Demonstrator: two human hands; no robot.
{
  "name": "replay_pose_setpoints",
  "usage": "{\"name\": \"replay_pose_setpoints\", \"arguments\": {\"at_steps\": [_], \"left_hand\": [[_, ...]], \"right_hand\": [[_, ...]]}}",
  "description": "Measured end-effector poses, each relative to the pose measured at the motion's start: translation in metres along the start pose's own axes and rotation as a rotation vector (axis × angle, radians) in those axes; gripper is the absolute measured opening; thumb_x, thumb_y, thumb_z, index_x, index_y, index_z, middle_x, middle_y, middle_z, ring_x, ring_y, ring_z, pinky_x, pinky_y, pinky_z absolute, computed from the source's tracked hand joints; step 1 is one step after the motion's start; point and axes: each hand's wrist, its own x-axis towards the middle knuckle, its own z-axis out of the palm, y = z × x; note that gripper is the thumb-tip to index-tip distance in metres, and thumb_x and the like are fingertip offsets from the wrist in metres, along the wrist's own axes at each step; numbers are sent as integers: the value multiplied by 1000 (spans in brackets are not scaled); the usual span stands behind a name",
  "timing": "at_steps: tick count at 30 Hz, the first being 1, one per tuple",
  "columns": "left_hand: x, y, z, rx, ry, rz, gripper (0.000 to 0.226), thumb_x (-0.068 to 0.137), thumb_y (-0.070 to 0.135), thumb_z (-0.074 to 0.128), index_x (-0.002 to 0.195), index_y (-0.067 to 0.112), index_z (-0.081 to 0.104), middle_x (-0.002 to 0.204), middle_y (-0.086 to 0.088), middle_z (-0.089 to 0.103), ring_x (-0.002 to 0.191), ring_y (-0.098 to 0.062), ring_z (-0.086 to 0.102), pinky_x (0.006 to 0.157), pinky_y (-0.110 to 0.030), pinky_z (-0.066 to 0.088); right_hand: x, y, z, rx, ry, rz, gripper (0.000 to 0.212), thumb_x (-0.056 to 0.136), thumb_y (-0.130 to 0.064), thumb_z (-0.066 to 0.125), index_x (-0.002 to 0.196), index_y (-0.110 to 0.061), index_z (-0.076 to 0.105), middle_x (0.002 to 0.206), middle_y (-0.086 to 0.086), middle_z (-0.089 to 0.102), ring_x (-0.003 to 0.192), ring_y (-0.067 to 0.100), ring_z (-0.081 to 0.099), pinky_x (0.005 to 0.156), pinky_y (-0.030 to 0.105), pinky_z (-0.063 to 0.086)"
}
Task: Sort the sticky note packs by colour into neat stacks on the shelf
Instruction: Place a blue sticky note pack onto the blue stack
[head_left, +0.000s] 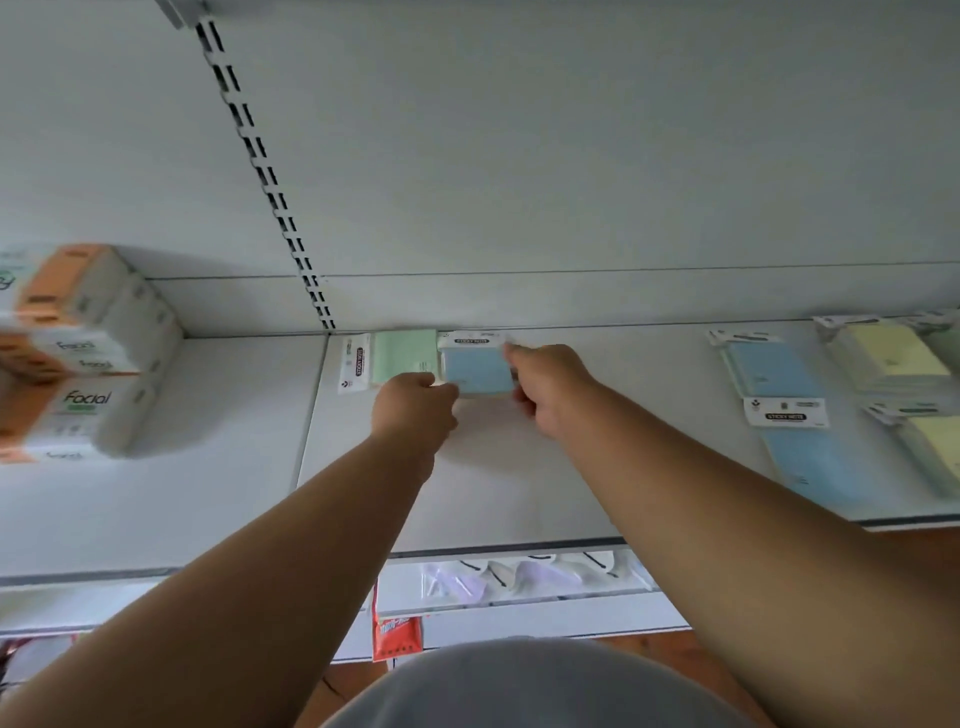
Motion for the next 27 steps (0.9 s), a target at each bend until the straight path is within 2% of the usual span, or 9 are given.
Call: {"name": "replay_pose_setpoints", "arguments": {"at_steps": [2, 4, 7, 10, 14, 17, 20, 24, 27], "left_hand": [[3, 3, -1, -88, -6, -53, 19, 80, 16, 70, 63, 16, 61, 60, -5, 55, 48, -19, 48, 55, -29, 42], [2, 4, 0, -85, -62, -20, 13, 79, 14, 70, 67, 17, 67, 60, -3, 57, 54, -20, 46, 57, -31, 41], [-4, 4, 7, -85, -180, 61, 10, 79, 10, 69, 75, 19, 70, 64, -2, 61, 54, -17, 49, 52, -28, 41], [-14, 2, 25, 2, -302, 148, 11, 80, 10, 69, 83, 21, 71, 64, 3, 64, 46, -9, 52, 43, -20, 42], [-38, 7, 63, 251, -368, 369, 11, 85, 22, 65, 88, 32, 68, 73, 12, 67, 54, -9, 62, 48, -20, 45], [-62, 17, 101, 485, -391, 534, 7, 87, 29, 59, 89, 34, 62, 77, 14, 64, 62, -7, 61, 53, -22, 44], [-86, 23, 144, 573, -369, 564, 4, 83, 33, 60, 85, 33, 56, 73, 18, 60, 69, -2, 55, 56, -22, 38], [-111, 29, 204, 590, -348, 504, 7, 77, 34, 61, 83, 31, 59, 80, 13, 63, 77, -12, 59, 62, -26, 43], [-124, 32, 245, 650, -340, 483, 7, 74, 31, 62, 79, 26, 61, 75, 11, 58, 74, -14, 56, 58, -24, 39]], "right_hand": [[-2, 1, -4, 38, -4, 38, 25, 88, -34, 66, 84, -10, 59, 71, 4, 56, 40, 12, 42, 35, 16, 30], [-5, 4, -11, 21, -38, 26, 26, 90, -33, 64, 75, -14, 55, 65, 4, 52, 33, 10, 36, 35, 16, 25], [-13, 8, -33, -33, -33, -121, 26, 91, -31, 62, 73, -14, 55, 65, 7, 47, 38, 15, 34, 39, 18, 23], [-22, 8, -73, -162, 38, -342, 12, 86, -25, 68, 80, -19, 59, 69, 1, 56, 41, 15, 40, 41, 20, 31], [-35, 11, -143, -332, 149, -491, 28, 78, -18, 73, 69, -11, 48, 72, 6, 54, 46, 16, 41, 43, 26, 39], [-39, 21, -194, -412, 208, -475, 25, 76, -23, 75, 77, -6, 57, 73, 19, 60, 50, 18, 44, 49, 33, 42], [-35, 32, -239, -396, 237, -416, 18, 76, -21, 76, 82, -8, 64, 76, 17, 66, 54, 17, 48, 56, 35, 42], [-25, 44, -296, -343, 230, -333, 15, 77, -17, 76, 85, -9, 65, 70, 8, 61, 48, 17, 45, 49, 29, 39], [-14, 53, -334, -328, 226, -297, 14, 76, -14, 75, 81, -12, 63, 68, 6, 62, 42, 14, 44, 40, 23, 34]]}}
